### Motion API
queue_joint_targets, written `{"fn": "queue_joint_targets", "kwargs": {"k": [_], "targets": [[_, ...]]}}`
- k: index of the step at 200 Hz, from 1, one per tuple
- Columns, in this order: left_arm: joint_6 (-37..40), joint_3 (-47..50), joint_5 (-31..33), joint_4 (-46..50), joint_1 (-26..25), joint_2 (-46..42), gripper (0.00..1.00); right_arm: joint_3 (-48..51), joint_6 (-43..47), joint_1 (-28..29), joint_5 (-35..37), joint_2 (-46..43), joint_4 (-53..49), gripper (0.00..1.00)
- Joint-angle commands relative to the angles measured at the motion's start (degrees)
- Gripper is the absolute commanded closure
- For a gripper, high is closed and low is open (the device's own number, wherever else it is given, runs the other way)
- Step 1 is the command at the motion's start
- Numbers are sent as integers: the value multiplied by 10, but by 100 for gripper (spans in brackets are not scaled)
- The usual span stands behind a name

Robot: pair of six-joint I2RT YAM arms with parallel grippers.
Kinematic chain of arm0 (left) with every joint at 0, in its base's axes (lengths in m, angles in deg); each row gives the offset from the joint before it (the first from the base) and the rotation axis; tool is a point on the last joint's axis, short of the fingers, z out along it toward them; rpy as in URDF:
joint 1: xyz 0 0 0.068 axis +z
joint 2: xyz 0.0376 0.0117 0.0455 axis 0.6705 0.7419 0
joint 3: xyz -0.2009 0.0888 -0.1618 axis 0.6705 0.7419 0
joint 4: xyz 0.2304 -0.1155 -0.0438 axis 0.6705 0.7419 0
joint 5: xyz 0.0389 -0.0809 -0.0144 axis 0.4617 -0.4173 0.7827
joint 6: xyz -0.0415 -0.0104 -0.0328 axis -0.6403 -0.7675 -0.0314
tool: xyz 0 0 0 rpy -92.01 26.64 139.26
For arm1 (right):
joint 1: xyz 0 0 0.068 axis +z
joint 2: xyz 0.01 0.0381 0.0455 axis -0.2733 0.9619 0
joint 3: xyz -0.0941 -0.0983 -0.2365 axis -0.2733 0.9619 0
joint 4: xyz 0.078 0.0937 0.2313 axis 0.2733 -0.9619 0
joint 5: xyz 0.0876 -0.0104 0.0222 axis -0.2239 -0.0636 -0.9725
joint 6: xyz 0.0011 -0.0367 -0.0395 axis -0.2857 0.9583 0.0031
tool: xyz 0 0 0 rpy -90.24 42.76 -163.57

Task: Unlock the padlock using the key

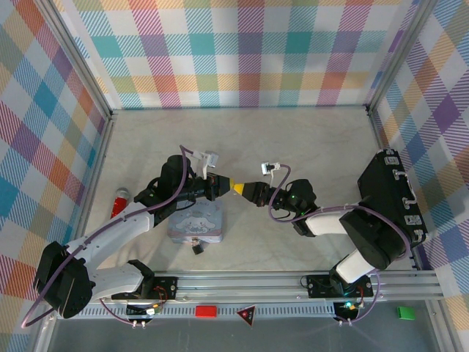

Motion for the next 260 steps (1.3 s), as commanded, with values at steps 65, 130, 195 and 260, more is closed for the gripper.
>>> {"fn": "queue_joint_targets", "kwargs": {"k": [65, 130, 195, 260], "targets": [[-6, -19, 164, 115, 28, -37, 29, -47, 116, 4, 97, -145, -383, 100], [-60, -131, 248, 485, 89, -2, 17, -117, 229, 4, 219, -270, -744, 100], [-156, -68, 317, 624, -12, -65, 16, -98, 248, 3, 264, -315, -793, 100], [-247, -32, 363, 681, -150, -66, 18, -92, 259, 3, 268, -305, -771, 100]]}}
